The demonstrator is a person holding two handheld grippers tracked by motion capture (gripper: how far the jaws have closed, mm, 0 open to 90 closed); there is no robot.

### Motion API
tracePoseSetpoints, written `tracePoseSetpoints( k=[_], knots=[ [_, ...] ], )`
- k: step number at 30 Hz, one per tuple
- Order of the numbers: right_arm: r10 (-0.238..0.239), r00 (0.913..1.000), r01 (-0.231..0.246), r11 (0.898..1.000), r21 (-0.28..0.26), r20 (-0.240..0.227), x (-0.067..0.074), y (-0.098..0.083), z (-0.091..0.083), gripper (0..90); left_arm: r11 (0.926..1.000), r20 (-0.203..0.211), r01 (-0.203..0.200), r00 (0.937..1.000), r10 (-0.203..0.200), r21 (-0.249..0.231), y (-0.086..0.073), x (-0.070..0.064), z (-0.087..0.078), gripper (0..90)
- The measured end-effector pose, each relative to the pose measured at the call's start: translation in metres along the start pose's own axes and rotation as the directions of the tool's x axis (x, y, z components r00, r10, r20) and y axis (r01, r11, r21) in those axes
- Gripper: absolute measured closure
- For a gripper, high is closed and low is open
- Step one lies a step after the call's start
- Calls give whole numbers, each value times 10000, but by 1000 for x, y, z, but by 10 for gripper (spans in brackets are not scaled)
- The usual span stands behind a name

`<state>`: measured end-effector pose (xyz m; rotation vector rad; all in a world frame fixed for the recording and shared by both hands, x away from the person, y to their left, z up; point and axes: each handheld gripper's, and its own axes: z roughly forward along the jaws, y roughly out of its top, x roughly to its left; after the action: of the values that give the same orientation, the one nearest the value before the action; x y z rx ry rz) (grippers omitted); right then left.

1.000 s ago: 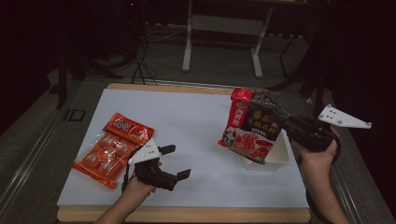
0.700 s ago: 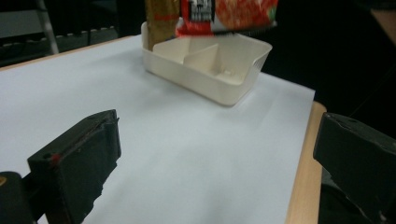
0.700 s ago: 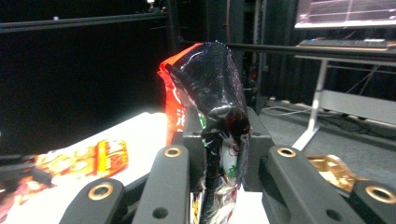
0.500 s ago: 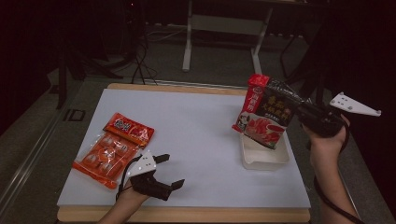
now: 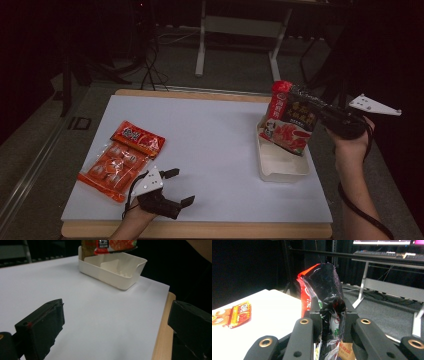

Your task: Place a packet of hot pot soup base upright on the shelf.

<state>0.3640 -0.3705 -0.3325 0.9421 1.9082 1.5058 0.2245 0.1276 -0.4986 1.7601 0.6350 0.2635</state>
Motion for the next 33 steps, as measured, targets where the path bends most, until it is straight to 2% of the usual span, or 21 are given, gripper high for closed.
tracePoseSetpoints(
  k=[4, 7, 11, 14, 21, 24, 25, 26, 27, 29, 31, 33],
  knots=[
    [83, 10000, -83, 10000, 54, -12, -8, -4, 6, 765, 10000, -30, 65, 10000, -64, 68, -4, 0, -3, 15],
    [123, 9999, -123, 9998, 135, 32, -15, -7, 11, 765, 9994, -4, 328, 9995, -328, -51, -7, 0, -5, 15],
    [-80, 9997, 73, 9995, 311, 240, -19, -11, 19, 765, 9990, -5, 405, 9992, -405, -197, -10, 1, -8, 15],
    [-256, 9994, 248, 9992, 313, 245, -22, -15, 25, 765, 9992, -58, 356, 9993, -357, -200, -10, 2, -8, 15],
    [-60, 10000, 57, 9992, 399, 75, -28, -24, 38, 762, 9994, -153, 70, 9999, -76, -353, -12, 0, -6, 15],
    [-97, 9999, 99, 9986, 518, -40, -28, -27, 44, 760, 9996, -145, 11, 9999, -15, -276, -13, 0, -5, 15],
    [-214, 9998, 211, 9985, 510, 55, -28, -27, 45, 760, 9996, -124, 25, 9999, -29, -289, -13, 0, -5, 15],
    [-225, 9997, 224, 9984, 510, 21, -28, -28, 46, 757, 9995, -126, 72, 9999, -75, -302, -13, 0, -5, 15],
    [-193, 9995, 207, 9984, 526, -264, -29, -29, 47, 756, 9995, -145, 74, 9999, -78, -320, -13, 1, -6, 15],
    [-259, 9989, 284, 9975, 649, -392, -30, -30, 50, 756, 9992, -150, 129, 9998, -134, -380, -13, 1, -6, 15],
    [-494, 9978, 520, 9970, 577, -450, -30, -31, 51, 757, 9992, -156, 104, 9998, -110, -392, -14, 1, -6, 15],
    [-778, 9942, 820, 9950, 564, -739, -30, -31, 52, 757, 9993, -131, 109, 9998, -114, -356, -14, 1, -6, 15]
  ],
)
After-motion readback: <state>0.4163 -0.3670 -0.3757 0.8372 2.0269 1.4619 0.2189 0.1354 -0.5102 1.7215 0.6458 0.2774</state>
